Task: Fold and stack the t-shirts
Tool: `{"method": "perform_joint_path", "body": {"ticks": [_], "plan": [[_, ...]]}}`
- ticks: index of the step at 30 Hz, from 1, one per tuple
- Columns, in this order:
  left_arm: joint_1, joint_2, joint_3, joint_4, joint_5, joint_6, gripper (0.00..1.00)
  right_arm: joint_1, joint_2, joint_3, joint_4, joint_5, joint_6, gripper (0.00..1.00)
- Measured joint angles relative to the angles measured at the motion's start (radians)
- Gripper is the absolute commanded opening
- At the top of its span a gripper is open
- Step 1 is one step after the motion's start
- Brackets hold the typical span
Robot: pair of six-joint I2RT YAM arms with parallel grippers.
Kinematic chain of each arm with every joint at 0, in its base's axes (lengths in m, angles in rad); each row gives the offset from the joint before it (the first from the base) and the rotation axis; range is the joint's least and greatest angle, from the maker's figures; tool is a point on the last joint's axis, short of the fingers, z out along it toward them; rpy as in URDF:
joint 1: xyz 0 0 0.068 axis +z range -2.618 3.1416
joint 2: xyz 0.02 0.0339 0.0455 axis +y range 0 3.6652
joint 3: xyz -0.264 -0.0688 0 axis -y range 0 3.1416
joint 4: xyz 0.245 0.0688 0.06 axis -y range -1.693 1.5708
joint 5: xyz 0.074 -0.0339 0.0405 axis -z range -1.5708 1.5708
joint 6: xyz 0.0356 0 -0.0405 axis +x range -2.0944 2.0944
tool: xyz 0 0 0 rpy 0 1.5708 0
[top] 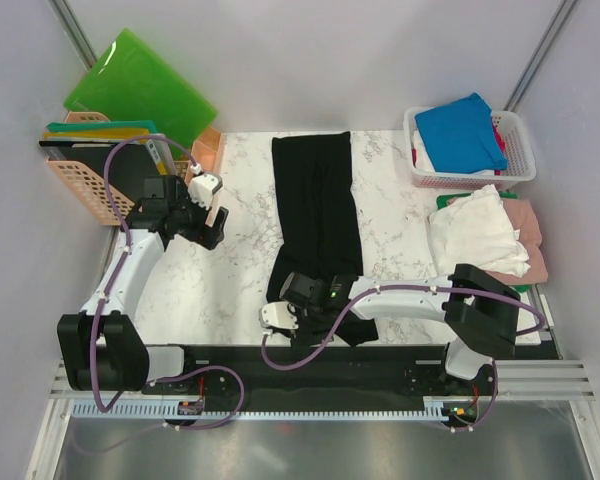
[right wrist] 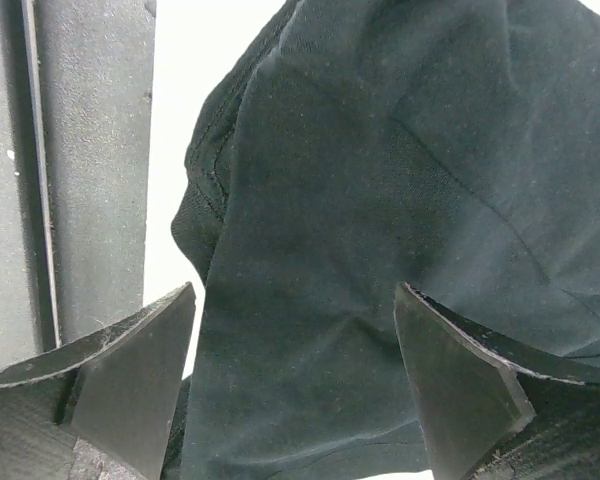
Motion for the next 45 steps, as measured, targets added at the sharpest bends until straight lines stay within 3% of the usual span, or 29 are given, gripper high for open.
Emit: {"method": "perform_joint_path", "body": {"ticks": [20, 21, 24, 25, 30, 45], "plan": [[0.0, 0.0, -0.023, 0.004, -0.002, 0.0, 1.0, -0.001, -0.011, -0.058, 0.023, -0.004, 0.005, 0.86], [0.0, 0.0, -0.023, 0.005, -0.003, 0.0, 1.0, -0.001, -0.01, -0.058, 0.027, -0.005, 0.005, 0.84], [0.0, 0.0, -0.023, 0.005, -0.006, 0.0, 1.0, -0.001, -0.002, -0.057, 0.044, -0.01, 0.002, 0.6], [0.0, 0.0, -0.023, 0.005, -0.007, 0.0, 1.0, -0.001, 0.002, -0.057, 0.051, -0.011, 0.003, 0.48], [0.0, 0.0, -0.025, 0.006, -0.009, 0.0, 1.0, -0.003, 0.015, -0.058, 0.07, -0.013, -0.007, 0.17], [0.0, 0.0, -0.123, 0.03, -0.01, 0.0, 1.0, -0.038, -0.077, -0.033, -0.011, 0.062, -0.006, 0.15]]}}
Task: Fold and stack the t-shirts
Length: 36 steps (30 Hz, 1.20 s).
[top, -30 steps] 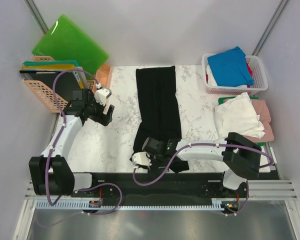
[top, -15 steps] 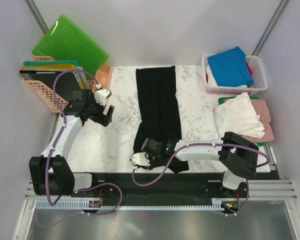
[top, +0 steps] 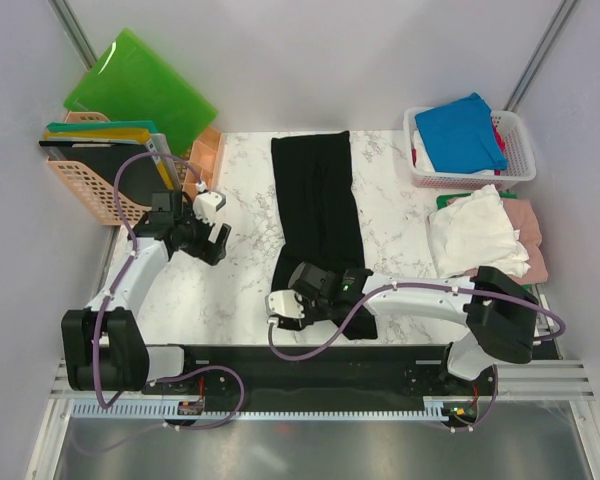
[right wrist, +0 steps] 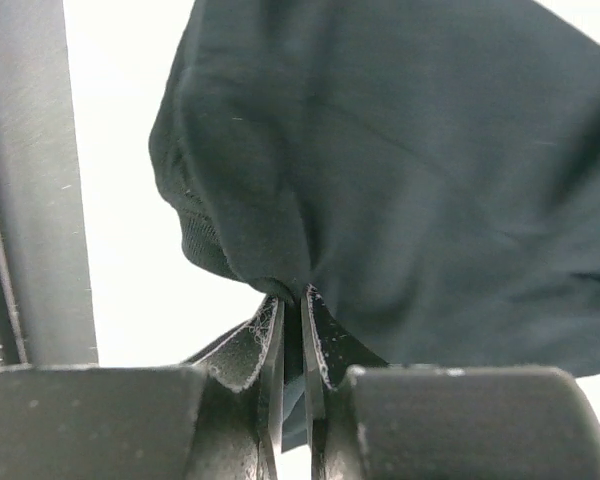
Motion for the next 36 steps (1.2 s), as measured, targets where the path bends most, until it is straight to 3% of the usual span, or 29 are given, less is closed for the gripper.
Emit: {"method": "perform_joint_path", "body": {"ticks": [14, 36], "plan": [[0.0, -0.031, -0.058, 0.021, 0.0, 0.0, 1.0, -0.135, 0.012, 0.151, -0.023, 0.05, -0.095, 0.15], [0.0, -0.049, -0.076, 0.022, 0.0, 0.0, 1.0, -0.212, 0.05, 0.232, -0.042, 0.052, -0.16, 0.15]]}}
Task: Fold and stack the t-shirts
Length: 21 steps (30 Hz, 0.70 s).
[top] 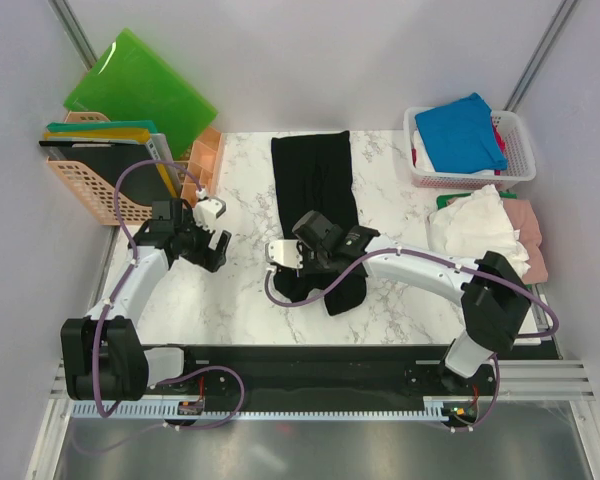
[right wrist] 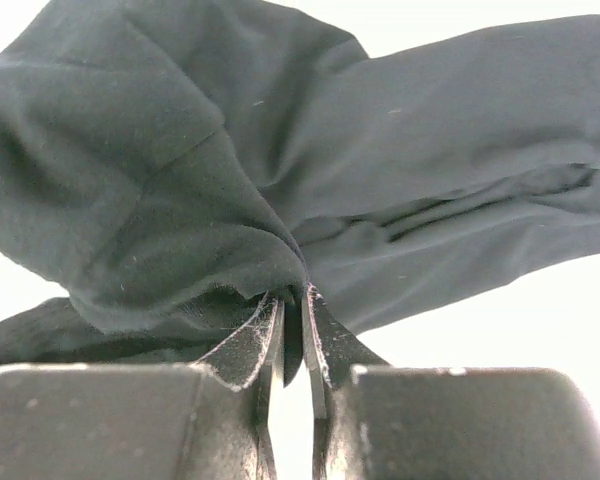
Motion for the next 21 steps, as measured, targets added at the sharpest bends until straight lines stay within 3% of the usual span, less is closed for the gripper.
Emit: {"method": "perform_joint_path", "body": {"ticks": [21], "plan": [[0.0, 0.0, -0.055, 0.011, 0.001, 0.0, 1.0, -0.176, 0.168, 0.349, -0.032, -0.006, -0.132, 0.14]]}}
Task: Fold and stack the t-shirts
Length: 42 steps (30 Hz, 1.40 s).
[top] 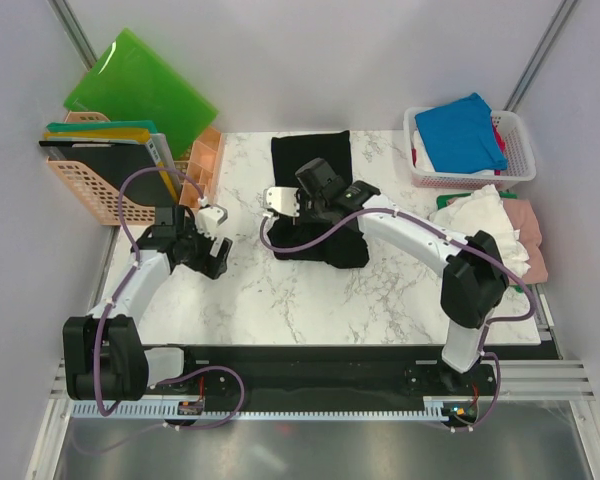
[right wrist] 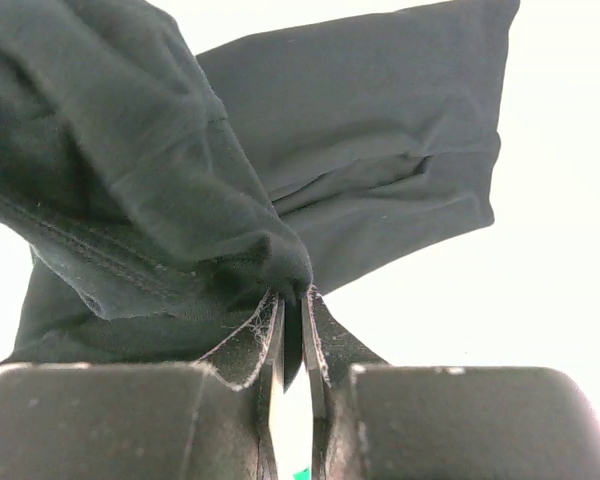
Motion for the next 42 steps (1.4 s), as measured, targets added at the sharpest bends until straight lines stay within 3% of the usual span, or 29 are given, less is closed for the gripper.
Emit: {"method": "perform_joint_path", "body": {"ticks": [11, 20, 21, 22, 24, 25, 30, 35, 42], "plan": [[0.0, 0.001, -0.028, 0.011, 0.002, 0.0, 1.0, -0.095, 0.192, 0.194, -0.002, -0.037, -0.066, 0.11], [0.0, 0.015, -0.034, 0.019, 0.011, 0.0, 1.0, -0.146, 0.304, 0.219, 0.08, -0.05, -0.082, 0.13], [0.0, 0.018, -0.035, 0.019, 0.011, 0.0, 1.0, -0.151, 0.308, 0.213, 0.099, -0.05, -0.082, 0.15], [0.0, 0.02, -0.036, 0.019, 0.012, 0.0, 1.0, -0.155, 0.314, 0.21, 0.118, -0.05, -0.08, 0.31], [0.0, 0.024, -0.037, 0.019, 0.013, 0.0, 1.0, -0.158, 0.323, 0.209, 0.148, -0.045, -0.065, 0.74], [0.0, 0.024, -0.038, 0.019, 0.014, 0.0, 1.0, -0.159, 0.327, 0.209, 0.167, -0.037, -0.058, 0.89], [0.0, 0.025, -0.04, 0.019, 0.018, 0.0, 1.0, -0.163, 0.336, 0.196, 0.263, 0.018, -0.044, 0.98], [0.0, 0.027, -0.041, 0.019, 0.021, 0.0, 1.0, -0.161, 0.321, 0.122, 0.378, 0.113, 0.003, 0.98], [0.0, 0.027, -0.042, 0.02, 0.036, 0.0, 1.0, -0.162, 0.176, 0.052, 0.351, 0.241, 0.129, 0.98]]}}
